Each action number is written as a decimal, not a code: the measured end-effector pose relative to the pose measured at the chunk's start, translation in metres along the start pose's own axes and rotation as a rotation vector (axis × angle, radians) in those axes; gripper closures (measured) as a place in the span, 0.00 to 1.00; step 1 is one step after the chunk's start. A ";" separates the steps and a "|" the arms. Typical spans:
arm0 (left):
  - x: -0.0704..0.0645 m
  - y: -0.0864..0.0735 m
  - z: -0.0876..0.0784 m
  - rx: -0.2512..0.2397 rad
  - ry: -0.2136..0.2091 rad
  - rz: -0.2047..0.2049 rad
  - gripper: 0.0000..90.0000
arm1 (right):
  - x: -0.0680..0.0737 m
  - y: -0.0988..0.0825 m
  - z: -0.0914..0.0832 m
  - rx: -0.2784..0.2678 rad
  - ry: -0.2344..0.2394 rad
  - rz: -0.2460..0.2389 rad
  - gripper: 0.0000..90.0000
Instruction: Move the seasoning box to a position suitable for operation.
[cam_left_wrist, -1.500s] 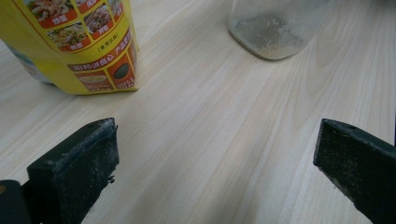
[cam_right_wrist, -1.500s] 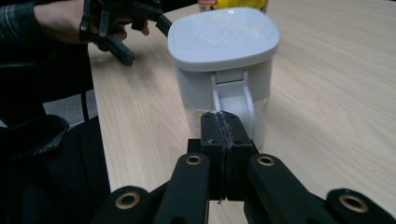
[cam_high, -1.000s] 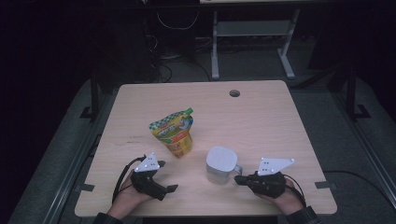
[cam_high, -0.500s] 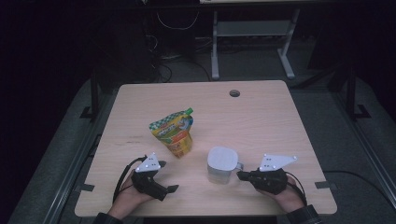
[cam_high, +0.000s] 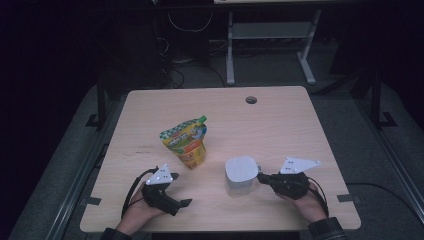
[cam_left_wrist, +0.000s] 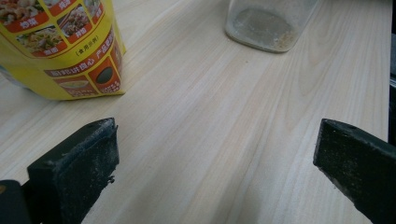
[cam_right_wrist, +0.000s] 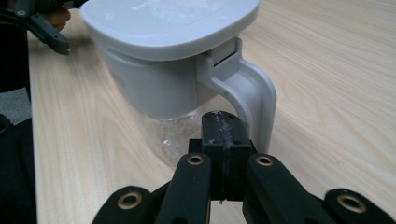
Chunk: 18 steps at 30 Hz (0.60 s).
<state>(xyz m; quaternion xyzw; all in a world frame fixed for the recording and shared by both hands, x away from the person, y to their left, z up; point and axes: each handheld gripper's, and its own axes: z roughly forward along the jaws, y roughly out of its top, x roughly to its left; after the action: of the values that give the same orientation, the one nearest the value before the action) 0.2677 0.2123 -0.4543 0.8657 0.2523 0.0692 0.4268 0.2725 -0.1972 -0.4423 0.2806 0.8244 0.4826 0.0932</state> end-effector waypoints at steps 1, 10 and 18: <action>0.000 0.000 0.000 -0.001 -0.002 -0.001 0.00 | -0.001 0.000 0.000 -0.003 -0.004 0.005 1.00; -0.001 0.000 0.001 -0.004 -0.007 -0.002 0.00 | -0.012 0.002 0.001 -0.012 -0.024 0.031 1.00; 0.000 0.001 0.001 -0.008 -0.013 -0.002 0.00 | -0.010 0.001 -0.002 -0.023 -0.011 0.042 1.00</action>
<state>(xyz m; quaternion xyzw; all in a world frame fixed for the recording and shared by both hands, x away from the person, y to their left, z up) 0.2679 0.2114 -0.4542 0.8642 0.2502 0.0643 0.4317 0.2806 -0.2037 -0.4416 0.2993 0.8123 0.4923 0.0909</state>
